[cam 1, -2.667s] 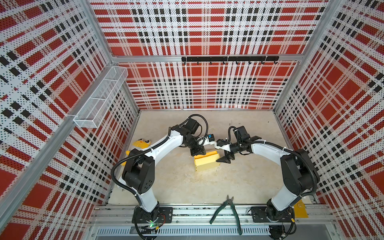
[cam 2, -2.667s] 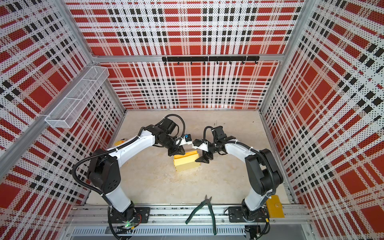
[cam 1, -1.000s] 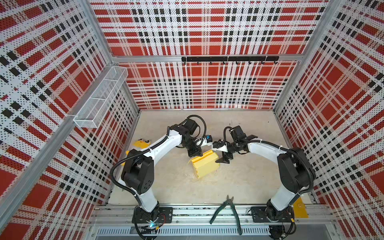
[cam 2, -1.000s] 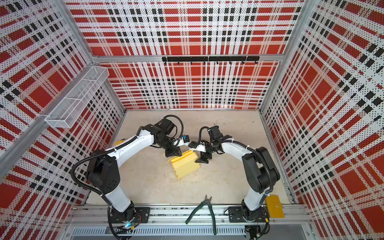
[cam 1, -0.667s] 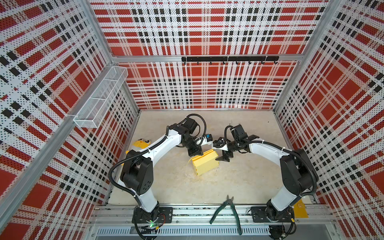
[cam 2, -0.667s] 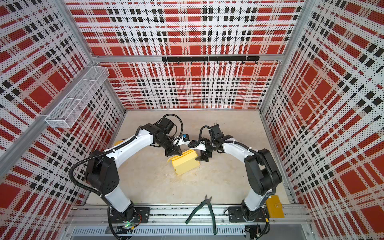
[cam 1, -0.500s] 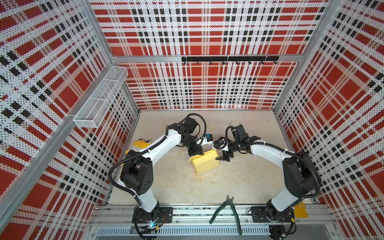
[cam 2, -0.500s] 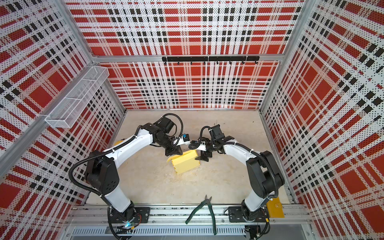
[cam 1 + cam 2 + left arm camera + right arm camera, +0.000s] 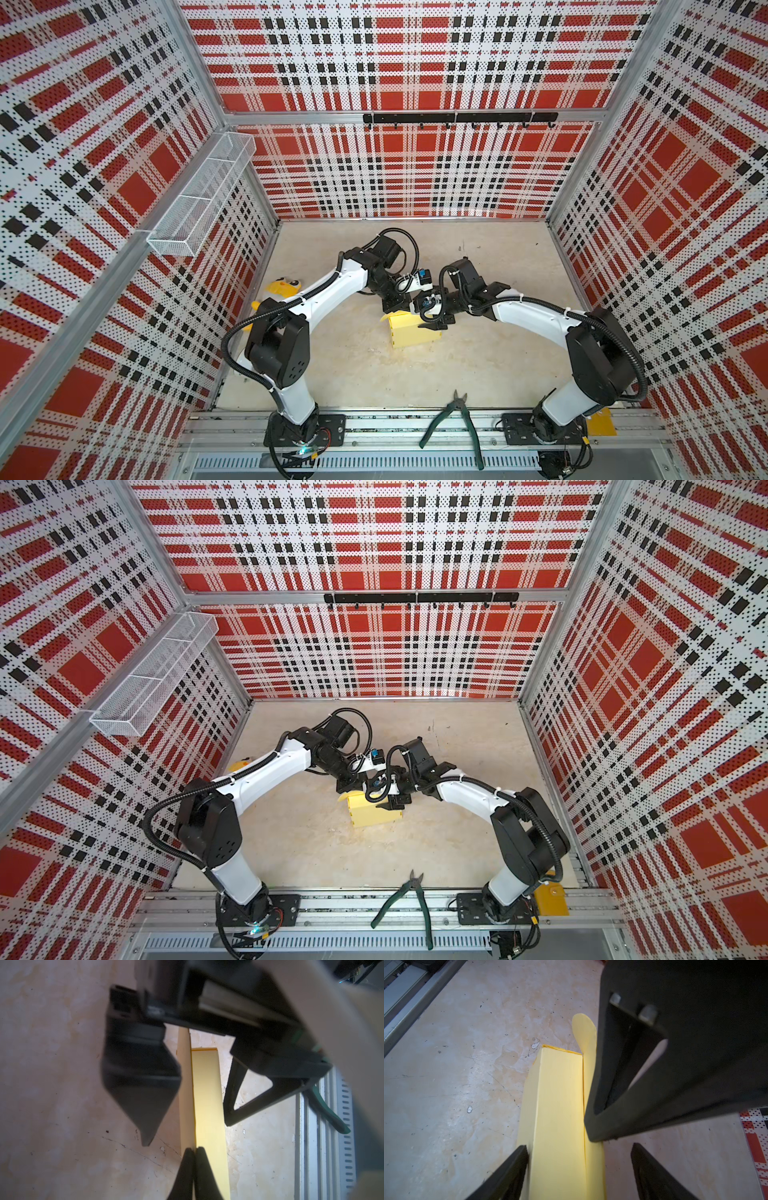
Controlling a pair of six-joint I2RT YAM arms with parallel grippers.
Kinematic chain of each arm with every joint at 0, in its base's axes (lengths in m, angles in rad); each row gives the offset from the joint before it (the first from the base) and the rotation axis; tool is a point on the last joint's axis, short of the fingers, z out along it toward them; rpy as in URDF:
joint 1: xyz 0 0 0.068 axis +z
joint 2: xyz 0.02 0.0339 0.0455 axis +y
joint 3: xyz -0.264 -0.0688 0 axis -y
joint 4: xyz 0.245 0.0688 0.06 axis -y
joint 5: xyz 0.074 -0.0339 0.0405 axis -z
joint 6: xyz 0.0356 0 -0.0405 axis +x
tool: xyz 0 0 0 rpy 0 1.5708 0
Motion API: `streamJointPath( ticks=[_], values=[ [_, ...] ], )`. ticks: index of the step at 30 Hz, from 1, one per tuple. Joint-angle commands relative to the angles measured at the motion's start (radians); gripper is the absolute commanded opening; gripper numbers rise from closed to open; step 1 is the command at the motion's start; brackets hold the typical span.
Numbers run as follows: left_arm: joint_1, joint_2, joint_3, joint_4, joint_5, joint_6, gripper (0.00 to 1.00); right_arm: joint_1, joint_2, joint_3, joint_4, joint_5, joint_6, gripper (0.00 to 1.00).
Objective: Fold the paper box
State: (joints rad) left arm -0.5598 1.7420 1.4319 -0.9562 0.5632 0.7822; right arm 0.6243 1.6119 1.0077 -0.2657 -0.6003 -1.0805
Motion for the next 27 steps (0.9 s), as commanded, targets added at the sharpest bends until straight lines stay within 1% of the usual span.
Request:
streamJointPath(
  ticks=[1, 4, 7, 11, 15, 21, 23, 24, 27],
  values=[
    [-0.020, -0.001, 0.014, -0.013, 0.041, 0.001, 0.07, 0.010, -0.005, 0.037, -0.006, 0.012, -0.032, 0.80],
    [-0.019, -0.007, 0.010, -0.013, 0.040, 0.002, 0.07, 0.009, 0.003, 0.061, -0.089, 0.025, -0.045, 0.80],
    [-0.020, -0.008, 0.010, -0.013, 0.038, 0.002, 0.07, 0.012, 0.006, 0.065, -0.127, 0.048, -0.051, 0.79],
    [-0.020, -0.009, 0.012, -0.013, 0.035, 0.005, 0.07, 0.015, 0.006, 0.074, -0.181, 0.064, -0.056, 0.73],
    [-0.021, -0.003, 0.014, -0.013, 0.042, 0.003, 0.07, 0.027, 0.009, 0.071, -0.185, 0.077, -0.054, 0.67],
    [-0.022, -0.005, 0.017, -0.013, 0.040, -0.003, 0.08, 0.028, 0.008, 0.071, -0.176, 0.108, -0.045, 0.50],
    [-0.021, -0.010, 0.016, -0.012, 0.040, -0.006, 0.10, 0.029, 0.004, 0.066, -0.163, 0.114, -0.038, 0.47],
    [-0.022, -0.014, 0.017, -0.015, 0.038, -0.009, 0.13, 0.029, 0.001, 0.064, -0.156, 0.116, -0.033, 0.46],
    [-0.018, -0.039, 0.026, -0.027, 0.032, -0.019, 0.29, 0.029, -0.006, 0.057, -0.138, 0.121, -0.016, 0.46]
  ],
)
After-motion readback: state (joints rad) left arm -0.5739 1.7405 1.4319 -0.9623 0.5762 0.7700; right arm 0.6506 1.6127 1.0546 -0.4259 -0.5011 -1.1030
